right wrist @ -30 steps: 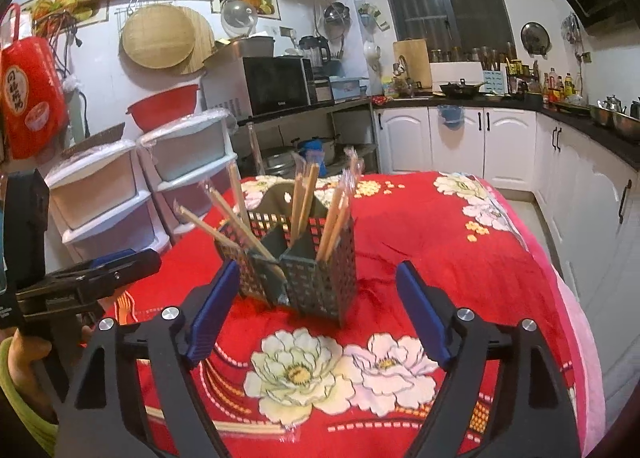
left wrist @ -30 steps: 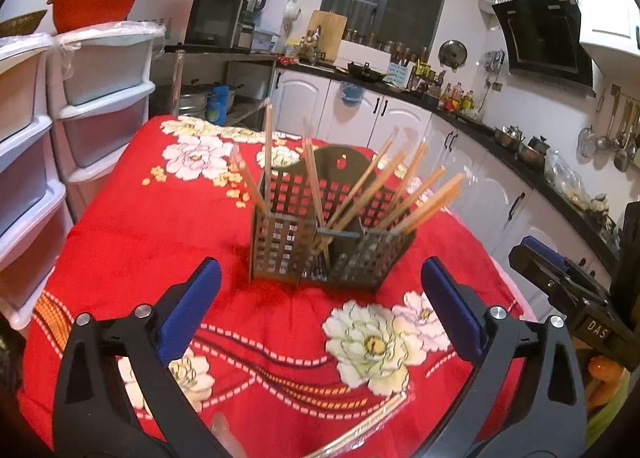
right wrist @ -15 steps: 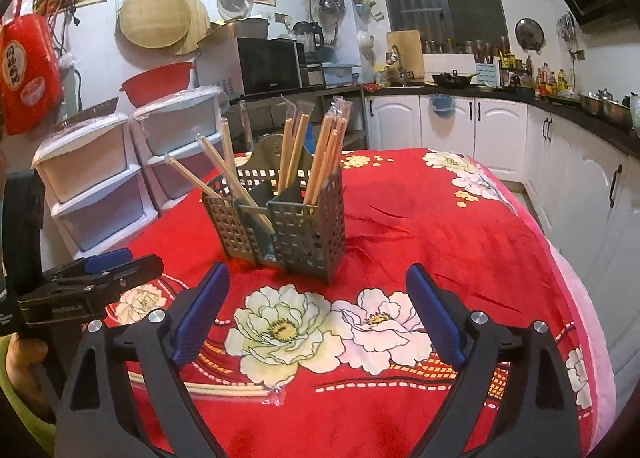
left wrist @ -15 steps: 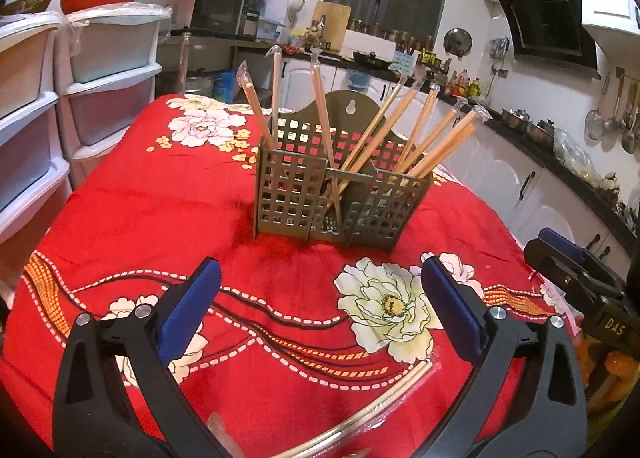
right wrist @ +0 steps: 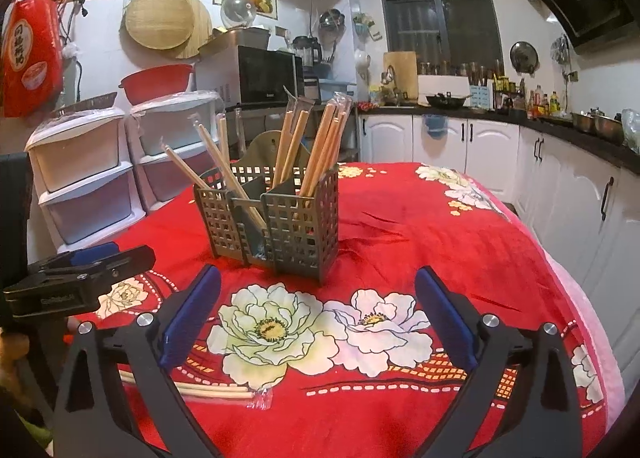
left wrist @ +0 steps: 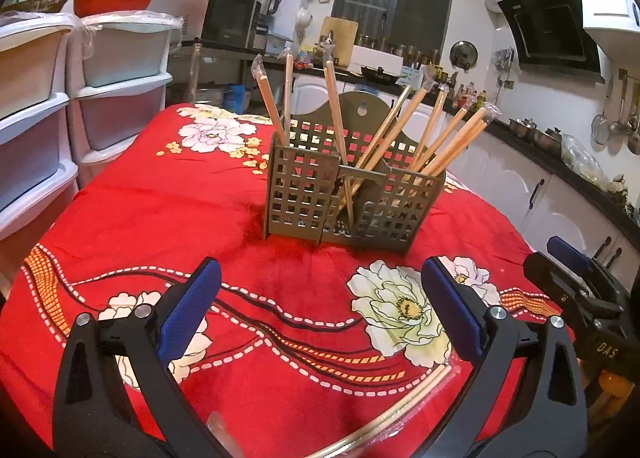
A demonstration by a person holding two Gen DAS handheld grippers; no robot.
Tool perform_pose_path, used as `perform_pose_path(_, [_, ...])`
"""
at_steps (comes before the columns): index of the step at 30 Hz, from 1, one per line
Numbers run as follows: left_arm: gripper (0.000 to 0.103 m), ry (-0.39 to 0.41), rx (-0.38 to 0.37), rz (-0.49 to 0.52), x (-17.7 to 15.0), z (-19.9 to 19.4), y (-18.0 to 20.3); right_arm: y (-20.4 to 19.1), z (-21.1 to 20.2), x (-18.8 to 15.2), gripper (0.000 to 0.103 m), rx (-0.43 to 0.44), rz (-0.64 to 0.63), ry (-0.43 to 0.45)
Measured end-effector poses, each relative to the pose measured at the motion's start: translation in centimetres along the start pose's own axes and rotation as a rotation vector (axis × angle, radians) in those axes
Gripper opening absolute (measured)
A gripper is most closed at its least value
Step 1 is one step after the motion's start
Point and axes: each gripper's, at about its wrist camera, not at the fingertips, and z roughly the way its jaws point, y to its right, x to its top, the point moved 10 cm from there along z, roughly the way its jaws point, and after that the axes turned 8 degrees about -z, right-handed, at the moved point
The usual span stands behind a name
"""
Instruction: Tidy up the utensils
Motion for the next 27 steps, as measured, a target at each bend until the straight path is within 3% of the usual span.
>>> perform_pose_path(13, [0.092, 0.025, 0.026, 0.043, -1.0, 1.0, 0.0, 0.1, 1.1, -0.8, 0.096, -0.024, 0.008, 0.023])
perform_pose_path(27, [0.092, 0.017, 0.025, 0.016, -1.1, 1.3, -0.6, 0.2, 1.2, -1.1, 0.096, -0.022, 0.020, 0.021])
